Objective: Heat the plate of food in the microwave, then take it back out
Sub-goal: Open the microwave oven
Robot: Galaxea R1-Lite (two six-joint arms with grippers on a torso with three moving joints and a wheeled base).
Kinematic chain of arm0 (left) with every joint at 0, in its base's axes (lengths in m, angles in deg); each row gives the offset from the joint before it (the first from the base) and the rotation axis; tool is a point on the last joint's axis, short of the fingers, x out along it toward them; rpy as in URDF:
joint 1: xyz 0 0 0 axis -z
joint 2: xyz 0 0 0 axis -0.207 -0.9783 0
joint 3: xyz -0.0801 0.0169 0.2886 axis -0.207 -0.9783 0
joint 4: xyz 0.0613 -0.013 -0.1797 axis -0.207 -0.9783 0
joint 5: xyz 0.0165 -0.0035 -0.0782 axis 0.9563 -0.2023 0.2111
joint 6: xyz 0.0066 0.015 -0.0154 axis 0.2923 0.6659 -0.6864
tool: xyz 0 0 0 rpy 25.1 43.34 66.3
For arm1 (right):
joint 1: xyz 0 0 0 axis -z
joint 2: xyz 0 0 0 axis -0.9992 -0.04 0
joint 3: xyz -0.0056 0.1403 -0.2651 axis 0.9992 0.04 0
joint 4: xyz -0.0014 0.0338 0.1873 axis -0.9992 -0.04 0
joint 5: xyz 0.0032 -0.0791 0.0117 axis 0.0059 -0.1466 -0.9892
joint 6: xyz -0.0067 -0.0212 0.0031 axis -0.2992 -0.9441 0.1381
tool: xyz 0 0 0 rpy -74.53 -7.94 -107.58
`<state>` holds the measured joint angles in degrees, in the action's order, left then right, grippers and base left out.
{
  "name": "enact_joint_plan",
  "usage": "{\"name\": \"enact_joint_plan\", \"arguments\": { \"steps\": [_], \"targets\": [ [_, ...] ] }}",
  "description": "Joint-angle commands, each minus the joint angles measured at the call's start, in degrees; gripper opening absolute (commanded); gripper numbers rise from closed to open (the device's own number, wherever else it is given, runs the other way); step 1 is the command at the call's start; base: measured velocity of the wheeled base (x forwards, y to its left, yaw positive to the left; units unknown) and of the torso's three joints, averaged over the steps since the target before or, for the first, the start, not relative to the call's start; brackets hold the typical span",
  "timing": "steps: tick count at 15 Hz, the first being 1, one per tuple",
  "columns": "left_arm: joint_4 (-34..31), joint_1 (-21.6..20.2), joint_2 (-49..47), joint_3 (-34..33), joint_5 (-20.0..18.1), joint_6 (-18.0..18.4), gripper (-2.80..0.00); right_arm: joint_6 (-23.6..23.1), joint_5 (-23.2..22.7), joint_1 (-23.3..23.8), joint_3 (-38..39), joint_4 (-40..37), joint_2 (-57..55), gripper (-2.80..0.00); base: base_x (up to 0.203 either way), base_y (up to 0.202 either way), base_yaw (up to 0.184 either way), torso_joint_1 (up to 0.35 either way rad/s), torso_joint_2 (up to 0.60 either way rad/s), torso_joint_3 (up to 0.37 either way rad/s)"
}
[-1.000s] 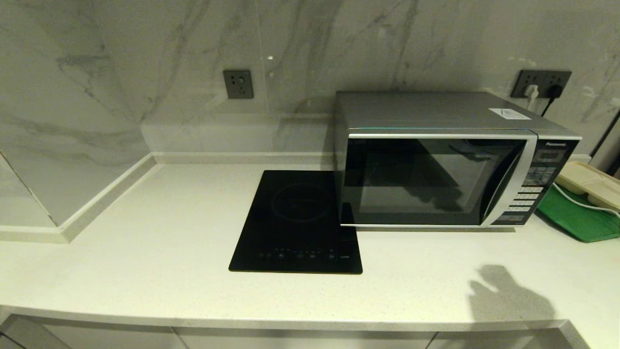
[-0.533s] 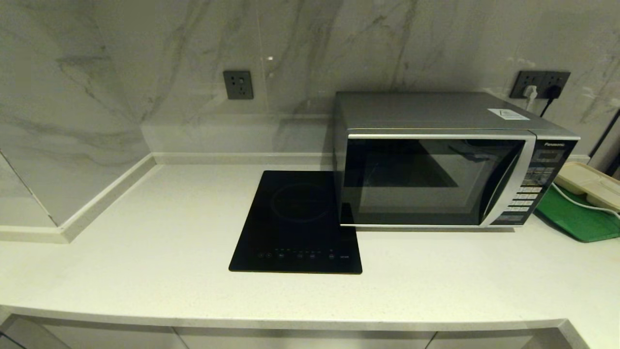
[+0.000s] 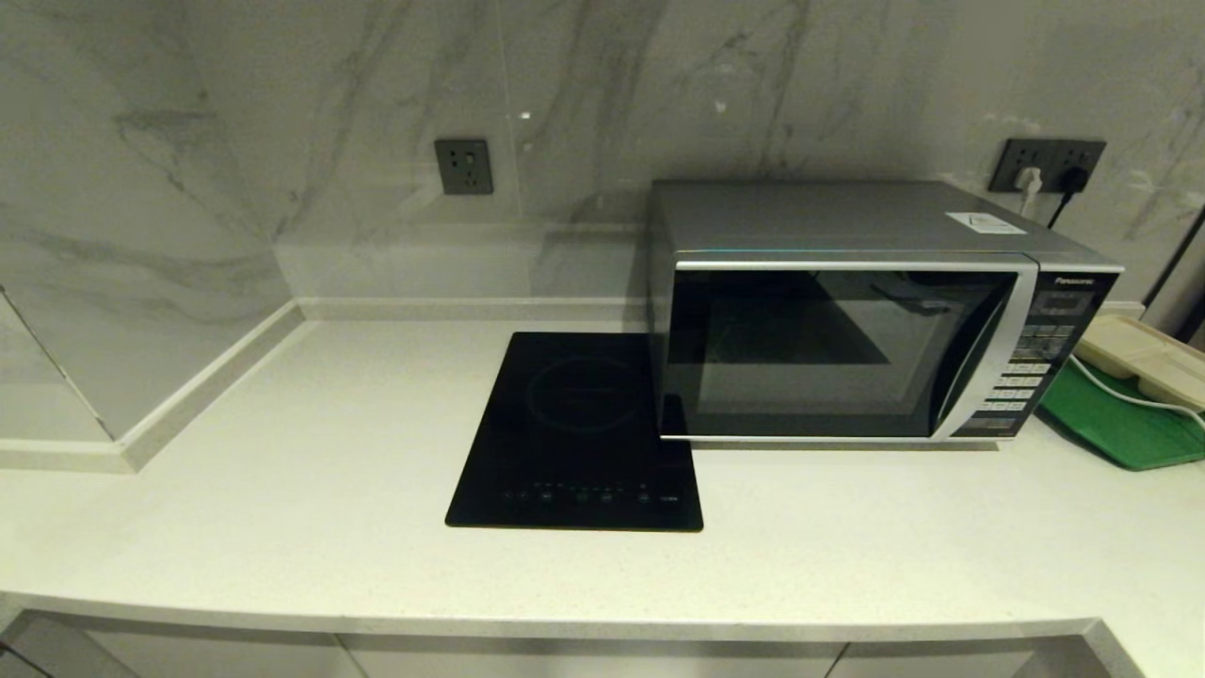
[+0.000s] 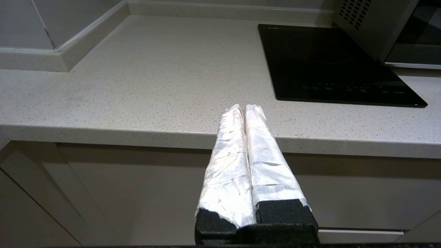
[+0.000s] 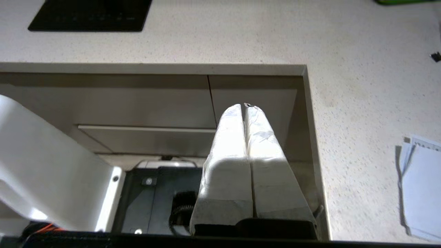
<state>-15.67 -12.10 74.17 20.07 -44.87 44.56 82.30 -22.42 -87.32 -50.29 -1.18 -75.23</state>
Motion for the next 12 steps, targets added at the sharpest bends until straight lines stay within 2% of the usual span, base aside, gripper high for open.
{"name": "enact_joint_plan", "arguments": {
  "steps": [1, 3, 4, 8, 12],
  "targets": [
    [0.0, 0.0, 0.0, 0.0, 0.0, 0.0, -2.8, 0.4, -0.3, -0.2, 10.4, 5.7, 12.2, -2.8, 0.0, 0.0, 0.0, 0.0, 0.0, 0.0],
    [0.0, 0.0, 0.0, 0.0, 0.0, 0.0, -2.8, 5.1, -0.9, -0.3, 14.1, 9.4, 13.0, -2.8, 0.0, 0.0, 0.0, 0.0, 0.0, 0.0],
    [0.0, 0.0, 0.0, 0.0, 0.0, 0.0, -2.8, 4.9, -1.2, -0.3, 16.5, 12.0, 13.1, -2.8, 0.0, 0.0, 0.0, 0.0, 0.0, 0.0],
    [0.0, 0.0, 0.0, 0.0, 0.0, 0.0, -2.8, 0.0, -1.1, -0.3, 35.6, 32.6, 13.1, -2.8, 0.0, 0.0, 0.0, 0.0, 0.0, 0.0],
    [0.0, 0.0, 0.0, 0.0, 0.0, 0.0, -2.8, -2.3, 0.7, -0.3, 54.7, 56.4, 13.1, -2.8, 0.0, 0.0, 0.0, 0.0, 0.0, 0.0]
  ]
}}
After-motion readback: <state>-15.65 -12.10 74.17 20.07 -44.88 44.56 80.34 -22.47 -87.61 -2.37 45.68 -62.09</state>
